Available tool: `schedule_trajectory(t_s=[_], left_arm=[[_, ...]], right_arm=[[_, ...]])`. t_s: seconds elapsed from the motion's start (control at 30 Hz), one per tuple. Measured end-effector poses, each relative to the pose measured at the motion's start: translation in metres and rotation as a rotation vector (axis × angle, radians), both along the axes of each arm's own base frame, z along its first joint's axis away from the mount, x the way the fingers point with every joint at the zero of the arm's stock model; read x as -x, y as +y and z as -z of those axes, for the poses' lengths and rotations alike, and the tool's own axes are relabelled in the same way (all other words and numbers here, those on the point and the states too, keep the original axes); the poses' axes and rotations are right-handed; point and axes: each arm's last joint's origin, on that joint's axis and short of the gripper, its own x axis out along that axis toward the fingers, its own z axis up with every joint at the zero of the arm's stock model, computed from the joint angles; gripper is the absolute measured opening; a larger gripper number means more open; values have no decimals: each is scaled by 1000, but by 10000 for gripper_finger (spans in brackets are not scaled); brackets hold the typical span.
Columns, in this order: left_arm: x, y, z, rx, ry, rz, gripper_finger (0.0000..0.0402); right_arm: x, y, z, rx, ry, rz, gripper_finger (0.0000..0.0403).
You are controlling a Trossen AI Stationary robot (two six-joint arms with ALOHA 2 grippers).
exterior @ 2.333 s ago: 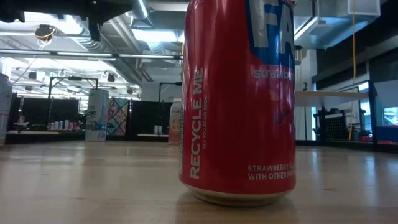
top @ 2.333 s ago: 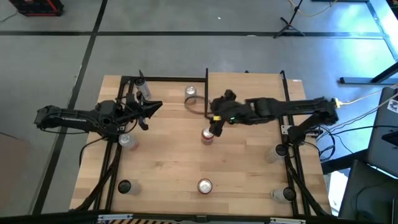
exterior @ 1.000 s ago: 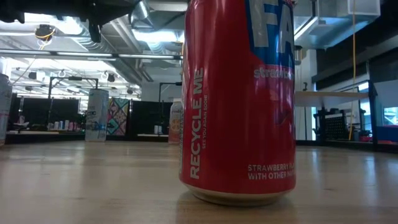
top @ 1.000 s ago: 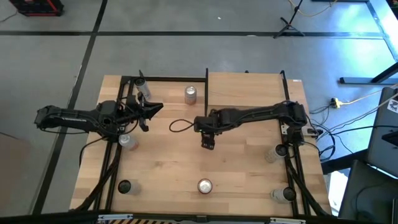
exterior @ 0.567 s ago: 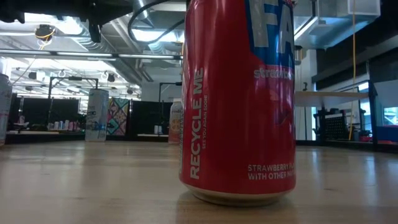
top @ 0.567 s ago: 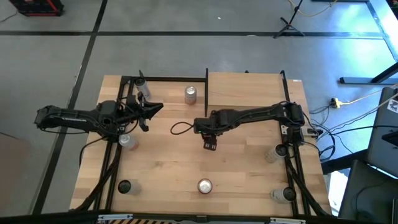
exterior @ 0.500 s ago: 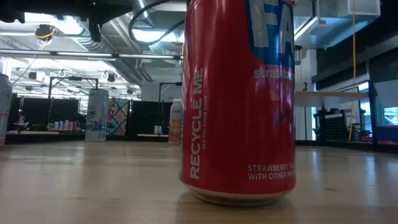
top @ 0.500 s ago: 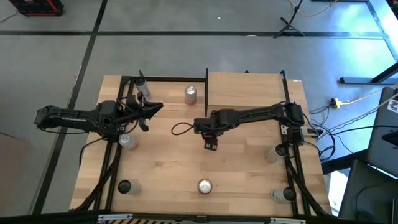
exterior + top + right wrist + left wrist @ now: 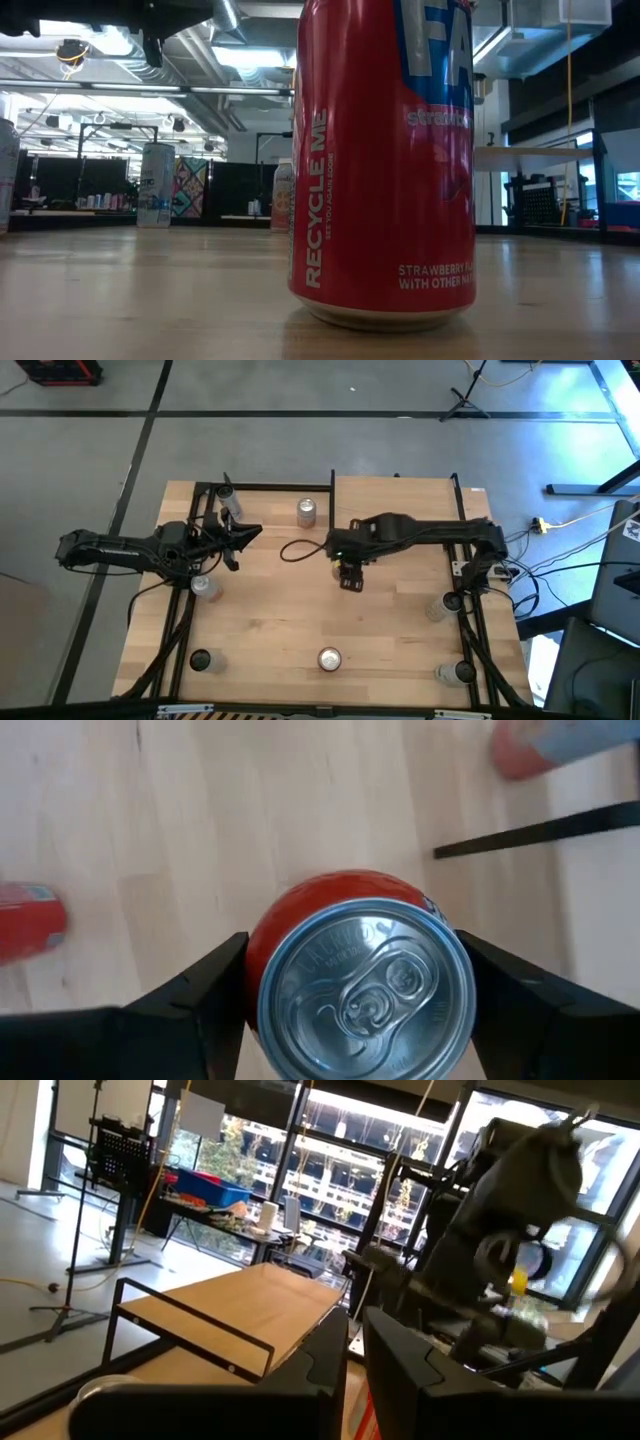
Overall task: Place canned beverage on shelf
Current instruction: Put the top red soda can on the shelf
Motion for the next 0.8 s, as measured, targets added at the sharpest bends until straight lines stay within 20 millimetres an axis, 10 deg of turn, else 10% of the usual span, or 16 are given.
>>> schedule_trajectory(t_s=[0.8], left_arm=[[0, 0, 0, 0, 1, -1, 31]], right_arm=[[144, -90, -95, 136, -80, 353, 274]])
